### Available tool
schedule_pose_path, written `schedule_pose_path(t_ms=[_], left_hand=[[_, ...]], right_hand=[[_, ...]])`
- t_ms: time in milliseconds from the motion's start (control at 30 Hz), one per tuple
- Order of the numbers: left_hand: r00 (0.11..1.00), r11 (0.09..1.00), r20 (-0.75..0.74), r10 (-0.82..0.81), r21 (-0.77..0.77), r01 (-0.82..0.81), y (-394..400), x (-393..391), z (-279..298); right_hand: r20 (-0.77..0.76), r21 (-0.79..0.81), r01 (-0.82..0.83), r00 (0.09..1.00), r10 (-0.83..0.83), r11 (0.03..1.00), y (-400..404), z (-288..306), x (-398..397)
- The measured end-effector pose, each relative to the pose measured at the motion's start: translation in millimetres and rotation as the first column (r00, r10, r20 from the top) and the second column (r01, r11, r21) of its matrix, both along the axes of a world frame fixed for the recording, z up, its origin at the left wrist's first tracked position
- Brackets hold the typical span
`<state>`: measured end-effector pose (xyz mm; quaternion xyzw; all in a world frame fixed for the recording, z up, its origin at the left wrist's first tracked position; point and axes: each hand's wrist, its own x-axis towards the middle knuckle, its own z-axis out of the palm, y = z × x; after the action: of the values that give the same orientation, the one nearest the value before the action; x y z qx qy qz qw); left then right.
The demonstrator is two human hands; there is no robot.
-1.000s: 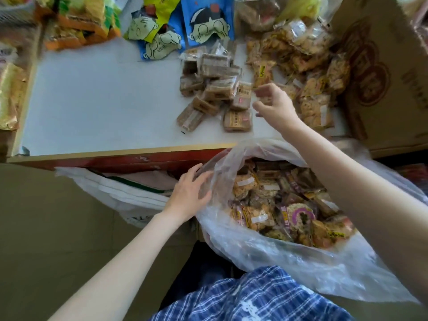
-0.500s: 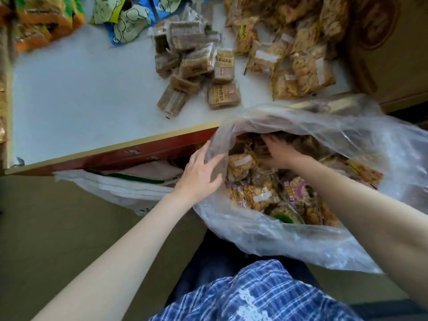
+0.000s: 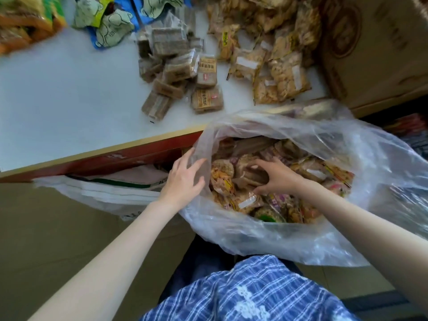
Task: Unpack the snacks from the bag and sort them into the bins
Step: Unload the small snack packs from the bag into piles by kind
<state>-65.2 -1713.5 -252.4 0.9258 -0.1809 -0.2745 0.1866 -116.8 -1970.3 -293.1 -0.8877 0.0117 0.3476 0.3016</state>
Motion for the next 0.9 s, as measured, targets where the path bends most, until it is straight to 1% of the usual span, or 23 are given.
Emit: schedule_pose_path(t_ms=[67,100,167,200,267,333,400,500,567,600,667,733,800,833,900], left_hand=[[0.997,0.996,0.036,0.075,-0.055,-0.073,-0.2,1.3,3.8],[0.991,0.991,0.061,0.116,-0.078,-0.111,0.3,2.4,5.8],[0.979,0.982,0.109,0.173,-0.096,-0.163,3.4,4.7,8.9],[0.974,0.980,0.129,0.186,-0.094,-0.175,5.9,6.0,10.0],[0.965,0.975,0.149,0.216,-0.087,-0.205,11.7,7.5,13.2],[0.954,0.966,0.158,0.256,-0.087,-0.245,17.9,8.2,17.7],[0.947,0.961,0.169,0.275,-0.092,-0.262,24.2,8.7,22.2],[0.936,0.952,0.178,0.303,-0.096,-0.290,34.3,9.5,26.6],[0.930,0.945,0.171,0.326,-0.103,-0.312,40.5,8.6,27.2],[0.929,0.943,0.166,0.330,-0.102,-0.316,43.0,8.0,27.0],[0.933,0.945,0.153,0.325,-0.092,-0.314,47.2,6.9,25.4],[0.937,0.948,0.145,0.317,-0.085,-0.307,50.6,6.1,22.6],[0.939,0.949,0.143,0.314,-0.083,-0.305,52.2,5.4,19.8],[0.940,0.949,0.138,0.312,-0.082,-0.303,52.0,5.1,18.6],[0.946,0.953,0.125,0.299,-0.081,-0.290,49.4,5.3,17.1]], right_hand=[[0.088,0.081,0.056,0.994,-0.063,0.995,-1.7,28.5,10.7],[0.129,0.155,0.093,0.985,-0.114,0.983,-0.5,44.3,19.8],[0.167,0.310,0.159,0.961,-0.219,0.937,6.7,74.3,43.8],[0.178,0.351,0.184,0.950,-0.258,0.918,11.9,86.4,58.0],[0.221,0.368,0.252,0.911,-0.347,0.895,23.2,100.3,88.1],[0.300,0.361,0.337,0.841,-0.450,0.870,35.1,107.0,121.4],[0.371,0.335,0.385,0.785,-0.496,0.860,48.7,112.5,155.6],[0.500,0.236,0.372,0.746,-0.440,0.898,72.3,113.7,199.6],[0.557,0.207,0.336,0.732,-0.393,0.919,87.9,109.8,217.7],[0.567,0.205,0.310,0.735,-0.371,0.928,94.5,107.4,223.2],[0.544,0.197,0.258,0.774,-0.324,0.946,103.7,103.9,230.6],[0.514,0.137,0.178,0.828,-0.223,0.975,107.5,100.5,235.4],[0.502,0.061,0.099,0.857,-0.117,0.993,107.7,98.6,237.0],[0.501,0.045,0.089,0.860,-0.099,0.995,106.9,98.9,235.0],[0.541,0.056,0.129,0.829,-0.138,0.990,101.4,100.3,225.1]])
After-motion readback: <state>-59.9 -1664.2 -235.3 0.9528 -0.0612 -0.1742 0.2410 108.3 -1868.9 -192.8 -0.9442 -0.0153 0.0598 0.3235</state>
